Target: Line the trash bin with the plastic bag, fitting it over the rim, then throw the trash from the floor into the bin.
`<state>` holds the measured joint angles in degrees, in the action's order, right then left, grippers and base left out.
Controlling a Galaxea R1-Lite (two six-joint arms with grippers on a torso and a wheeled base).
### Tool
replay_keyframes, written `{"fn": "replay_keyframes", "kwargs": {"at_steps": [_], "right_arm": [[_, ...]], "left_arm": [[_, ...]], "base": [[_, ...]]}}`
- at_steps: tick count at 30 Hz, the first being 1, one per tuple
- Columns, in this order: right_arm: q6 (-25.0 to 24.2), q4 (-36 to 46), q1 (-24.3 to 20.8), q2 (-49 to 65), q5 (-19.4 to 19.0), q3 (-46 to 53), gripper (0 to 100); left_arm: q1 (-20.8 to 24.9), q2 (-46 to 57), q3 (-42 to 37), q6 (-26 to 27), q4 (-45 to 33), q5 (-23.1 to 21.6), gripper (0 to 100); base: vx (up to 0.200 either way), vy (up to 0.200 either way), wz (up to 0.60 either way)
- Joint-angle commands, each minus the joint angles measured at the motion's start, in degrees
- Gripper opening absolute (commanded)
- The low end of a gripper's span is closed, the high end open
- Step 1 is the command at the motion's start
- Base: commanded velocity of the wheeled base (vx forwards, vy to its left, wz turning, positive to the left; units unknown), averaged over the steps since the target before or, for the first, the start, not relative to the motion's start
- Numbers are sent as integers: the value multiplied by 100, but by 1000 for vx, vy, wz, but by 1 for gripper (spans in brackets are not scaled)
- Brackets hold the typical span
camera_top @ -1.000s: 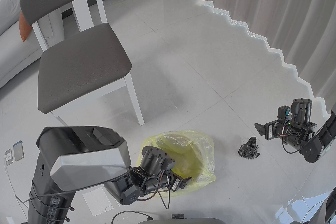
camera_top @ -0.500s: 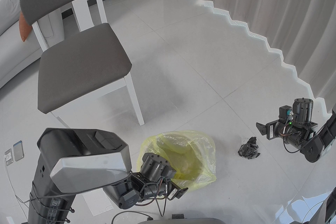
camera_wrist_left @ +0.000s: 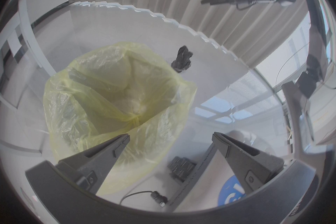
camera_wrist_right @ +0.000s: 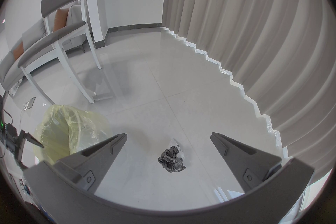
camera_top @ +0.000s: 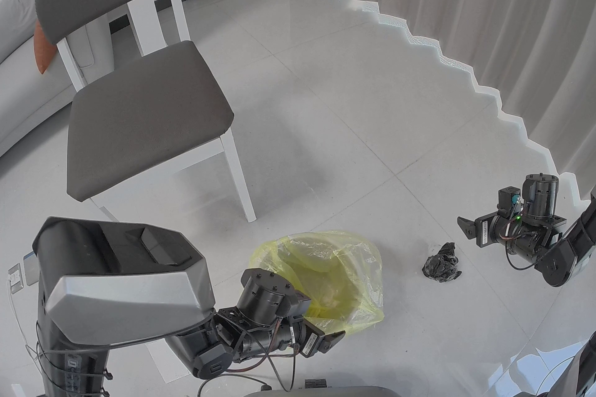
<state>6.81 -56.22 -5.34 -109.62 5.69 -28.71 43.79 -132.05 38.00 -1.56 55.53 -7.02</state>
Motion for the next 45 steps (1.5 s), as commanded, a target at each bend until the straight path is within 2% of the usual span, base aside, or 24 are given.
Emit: {"fn": "replay_keyframes", "kwargs": {"at_steps": [1, 2, 3, 4, 5, 6, 13, 19, 24, 26, 29, 31, 34, 37, 45], "right_arm": [[4, 6, 7, -25, 2, -21, 100], [4, 6, 7, -33, 2, -30, 100], [4, 6, 7, -33, 2, -30, 100], [4, 6, 7, -33, 2, -21, 100], [4, 6, 7, -33, 2, -21, 100], [4, 6, 7, -33, 2, -3, 100], [13, 6, 7, -86, 2, -21, 100], [83, 6, 7, -68, 2, 23, 100], [83, 6, 7, -60, -7, 41, 100], [92, 15, 7, -51, -7, 41, 100], [118, 15, 7, -51, -7, 67, 100], [171, 15, 7, -51, -77, 102, 100], [189, 6, 7, -42, -209, 129, 100], [180, -3, 15, -51, -209, 120, 100], [180, -3, 59, -77, -218, 76, 100]], "left_arm": [[-19, -620, 621, -143, 2, 597, 100], [-11, -770, 762, -143, -24, 790, 100], [-11, -770, 762, -143, -24, 790, 100], [-11, -1130, 1192, -125, -253, 1238, 100], [-19, -1148, 1219, -125, -279, 1273, 100], [-28, -1271, 1474, -125, -508, 1493, 100], [-143, -1174, 1808, -81, -1018, 1607, 100], [-107, -831, 1790, -64, -1686, 1581, 100], [-90, -603, 1562, -64, -1703, 1546, 100], [-72, -383, 1245, -46, -1668, 1502, 100], [-19, -128, 902, -37, -1633, 1221, 100], [-19, 48, 691, -37, -1633, 869, 100], [-46, 74, 700, -55, -1607, 799, 100], [-213, 144, 823, -99, -1475, 825, 100], [-1004, 654, 937, -108, -1132, 948, 100]], "base": [[0, 0, 0], [0, 0, 0], [0, 0, 0], [0, 0, 0], [0, 0, 0], [0, 0, 0], [0, 0, 0], [0, 0, 0], [0, 0, 0], [0, 0, 0], [0, 0, 0], [0, 0, 0], [0, 0, 0], [0, 0, 0], [0, 0, 0]]}}
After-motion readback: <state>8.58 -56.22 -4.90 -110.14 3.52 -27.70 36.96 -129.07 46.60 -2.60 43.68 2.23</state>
